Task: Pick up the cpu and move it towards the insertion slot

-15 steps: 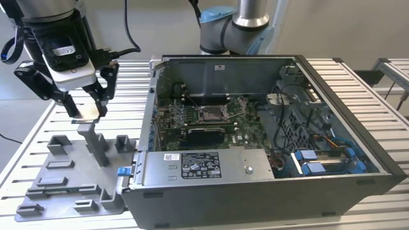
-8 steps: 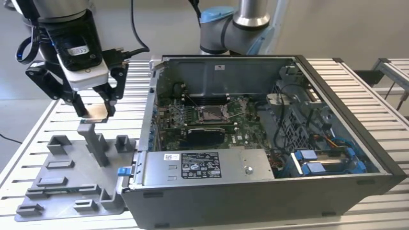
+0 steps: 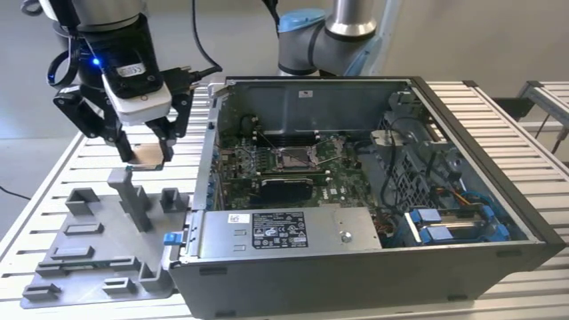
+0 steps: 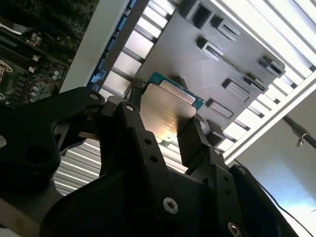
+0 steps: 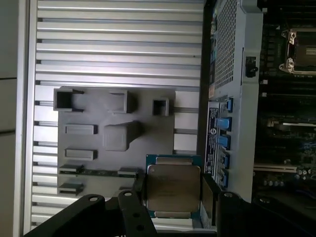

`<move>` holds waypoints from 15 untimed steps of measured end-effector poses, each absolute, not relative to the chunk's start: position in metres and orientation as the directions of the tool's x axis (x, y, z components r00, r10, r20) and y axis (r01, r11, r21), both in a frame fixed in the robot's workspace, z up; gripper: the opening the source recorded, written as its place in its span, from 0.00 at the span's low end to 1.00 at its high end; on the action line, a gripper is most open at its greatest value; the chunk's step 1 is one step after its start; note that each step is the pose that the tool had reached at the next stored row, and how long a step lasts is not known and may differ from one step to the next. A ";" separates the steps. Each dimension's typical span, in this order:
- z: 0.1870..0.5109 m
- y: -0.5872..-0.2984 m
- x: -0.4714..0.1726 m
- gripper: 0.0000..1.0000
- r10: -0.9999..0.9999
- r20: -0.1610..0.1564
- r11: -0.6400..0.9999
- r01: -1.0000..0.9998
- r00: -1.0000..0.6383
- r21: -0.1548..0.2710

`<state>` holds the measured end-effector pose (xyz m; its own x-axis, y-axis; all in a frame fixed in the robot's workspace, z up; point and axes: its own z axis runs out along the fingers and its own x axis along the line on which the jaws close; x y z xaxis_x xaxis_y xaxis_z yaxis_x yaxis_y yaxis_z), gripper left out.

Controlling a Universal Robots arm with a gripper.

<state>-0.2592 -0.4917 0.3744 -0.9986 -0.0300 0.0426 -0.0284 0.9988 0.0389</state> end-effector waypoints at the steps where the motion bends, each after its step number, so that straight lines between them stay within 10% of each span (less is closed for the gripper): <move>1: 0.374 -0.492 -0.257 0.00 -0.030 0.043 0.999 -0.028 -0.999 0.039; 15: 0.374 -0.492 -0.226 0.00 -0.030 0.043 0.999 -0.028 -0.999 0.039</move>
<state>-0.2265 -0.4917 0.3744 -0.9986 -0.0300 0.0425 -0.0284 0.9988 0.0389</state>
